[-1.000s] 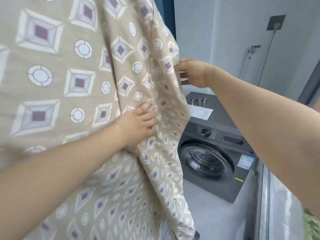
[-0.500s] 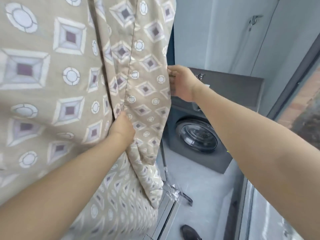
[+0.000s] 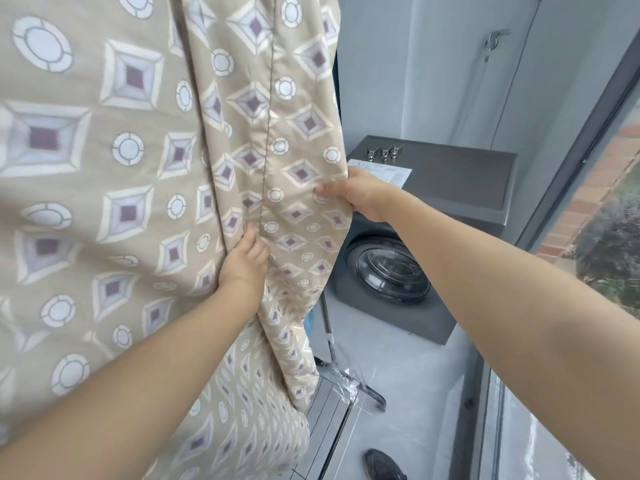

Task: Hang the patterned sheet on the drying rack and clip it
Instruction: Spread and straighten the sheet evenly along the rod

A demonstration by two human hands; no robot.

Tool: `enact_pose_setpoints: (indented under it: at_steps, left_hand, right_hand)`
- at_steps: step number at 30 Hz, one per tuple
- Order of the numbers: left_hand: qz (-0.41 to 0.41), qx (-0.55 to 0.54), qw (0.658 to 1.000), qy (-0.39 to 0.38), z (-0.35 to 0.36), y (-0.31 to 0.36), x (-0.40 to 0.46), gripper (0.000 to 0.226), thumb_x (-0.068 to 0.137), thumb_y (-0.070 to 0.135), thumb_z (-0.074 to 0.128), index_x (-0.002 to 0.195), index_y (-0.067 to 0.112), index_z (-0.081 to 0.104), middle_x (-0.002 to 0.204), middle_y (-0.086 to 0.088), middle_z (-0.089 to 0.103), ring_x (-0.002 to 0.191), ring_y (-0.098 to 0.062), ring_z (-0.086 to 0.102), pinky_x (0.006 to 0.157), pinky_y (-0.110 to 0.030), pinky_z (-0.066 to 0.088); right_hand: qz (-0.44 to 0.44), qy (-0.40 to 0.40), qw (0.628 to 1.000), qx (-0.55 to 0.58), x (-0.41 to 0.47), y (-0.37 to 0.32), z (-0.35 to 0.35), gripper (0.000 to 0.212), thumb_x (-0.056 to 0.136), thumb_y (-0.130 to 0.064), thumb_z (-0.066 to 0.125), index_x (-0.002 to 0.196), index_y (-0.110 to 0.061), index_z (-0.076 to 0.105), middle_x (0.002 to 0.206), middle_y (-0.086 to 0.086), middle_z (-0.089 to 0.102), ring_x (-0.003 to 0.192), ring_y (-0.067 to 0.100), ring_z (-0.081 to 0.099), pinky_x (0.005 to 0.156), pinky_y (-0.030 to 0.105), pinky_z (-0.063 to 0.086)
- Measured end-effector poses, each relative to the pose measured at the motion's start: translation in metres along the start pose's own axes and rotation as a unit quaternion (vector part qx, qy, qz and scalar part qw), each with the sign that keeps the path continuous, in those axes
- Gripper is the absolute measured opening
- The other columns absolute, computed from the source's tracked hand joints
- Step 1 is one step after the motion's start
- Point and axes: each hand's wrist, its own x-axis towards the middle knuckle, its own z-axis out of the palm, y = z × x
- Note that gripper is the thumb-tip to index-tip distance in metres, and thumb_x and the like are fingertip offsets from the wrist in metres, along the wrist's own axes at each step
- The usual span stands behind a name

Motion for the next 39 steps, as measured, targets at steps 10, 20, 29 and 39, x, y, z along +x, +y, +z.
enact_pose_setpoints:
  at_steps: [10,20,29,39]
  left_hand:
    - [-0.048,-0.015,0.991,0.123,-0.026,-0.025,-0.004,0.055,0.100,0.034,0.022,0.147,0.009,0.035,0.148,-0.017,0.029,0.139,-0.041,0.015,0.112,-0.063,-0.014]
    - [-0.050,-0.020,0.992,0.116,0.008,-0.015,-0.008,0.060,0.103,0.033,0.019,0.154,0.011,-0.004,0.162,-0.011,-0.009,0.146,-0.039,-0.014,0.105,-0.061,-0.025]
    - [-0.069,-0.075,0.974,0.203,0.007,-0.031,-0.071,0.058,0.101,0.030,0.017,0.154,0.014,0.000,0.161,-0.012,-0.009,0.145,-0.040,-0.016,0.104,-0.059,-0.027]
    - [-0.270,-0.102,0.912,0.292,-0.013,-0.130,-0.169,0.064,0.098,0.033,0.011,0.153,0.006,-0.007,0.159,-0.018,-0.011,0.144,-0.040,-0.015,0.103,-0.060,-0.029]
  right_hand:
    - [-0.037,0.192,0.978,0.072,0.012,-0.026,-0.012,0.025,0.081,0.006,0.059,0.093,-0.016,0.060,0.095,0.005,0.065,0.088,0.024,0.063,0.079,0.039,0.055]
    - [0.006,0.160,0.987,0.009,0.006,-0.003,0.013,0.032,0.081,-0.002,0.064,0.109,-0.014,0.054,0.105,0.009,0.061,0.091,0.026,0.062,0.067,0.032,0.052]
    - [-0.090,0.359,0.917,-0.147,-0.022,-0.016,0.055,0.085,0.082,-0.017,0.053,0.154,-0.013,0.008,0.159,0.006,0.012,0.147,0.022,0.015,0.118,0.044,0.018]
    - [-0.262,0.321,0.881,-0.229,-0.064,-0.114,0.128,0.060,0.100,-0.031,0.035,0.154,-0.013,0.017,0.162,0.001,0.011,0.149,0.013,0.004,0.121,0.038,0.007]
